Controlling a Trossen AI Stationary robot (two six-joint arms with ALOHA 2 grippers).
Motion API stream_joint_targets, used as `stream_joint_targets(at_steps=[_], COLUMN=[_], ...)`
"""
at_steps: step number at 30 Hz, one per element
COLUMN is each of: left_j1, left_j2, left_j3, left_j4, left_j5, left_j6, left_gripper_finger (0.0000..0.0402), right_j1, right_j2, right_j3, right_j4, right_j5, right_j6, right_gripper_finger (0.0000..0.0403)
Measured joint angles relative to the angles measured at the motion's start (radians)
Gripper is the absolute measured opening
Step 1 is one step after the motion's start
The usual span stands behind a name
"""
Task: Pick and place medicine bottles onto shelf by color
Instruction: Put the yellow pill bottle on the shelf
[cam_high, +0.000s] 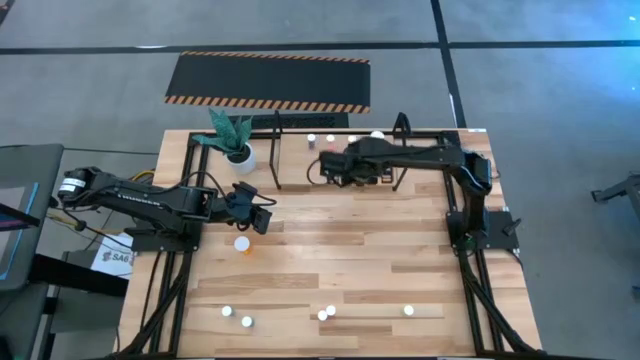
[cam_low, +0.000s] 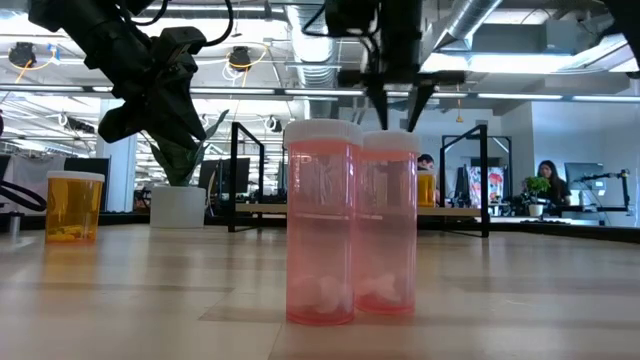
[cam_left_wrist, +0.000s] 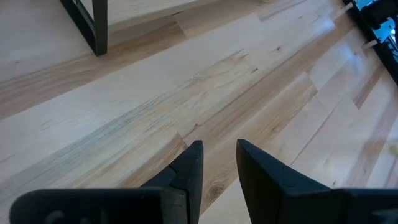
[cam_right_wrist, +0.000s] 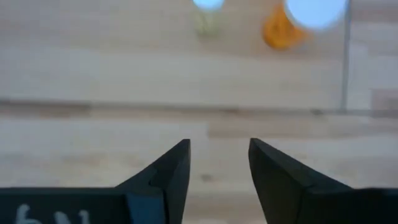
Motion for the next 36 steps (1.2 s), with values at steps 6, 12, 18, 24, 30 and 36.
stream_joint_targets(at_steps=[6, 12, 18, 24, 30, 36], left_j1=[0.000, 0.000, 0.000, 0.000, 0.000, 0.000], left_j2=[0.000, 0.000, 0.000, 0.000, 0.000, 0.000], left_j3=[0.000, 0.000, 0.000, 0.000, 0.000, 0.000], left_j4=[0.000, 0.000, -0.001, -0.009, -0.015, -0.015], left_j5=[0.000, 0.000, 0.000, 0.000, 0.000, 0.000], left_j6=[0.000, 0.000, 0.000, 0.000, 0.000, 0.000], left_gripper_finger=[0.0083, 0.0083, 0.0083, 0.0083, 0.0083, 0.0083], right_j1=[0.139, 0.296, 0.488, 0.729, 0.895, 0.984], right_j2=[-0.036, -0.041, -0.115, -0.261, -0.338, -0.293], right_j3=[0.000, -0.013, -0.164, -0.374, -0.547, -0.589], right_j4=[-0.137, -0.197, -0.184, -0.072, 0.150, 0.261], right_j5=[-0.001, 0.003, -0.002, 0.002, -0.087, -0.216], right_j6=[0.099, 0.203, 0.367, 0.568, 0.600, 0.616], right_gripper_finger=[0.0156, 0.0154, 0.0159, 0.0164, 0.0166, 0.0166])
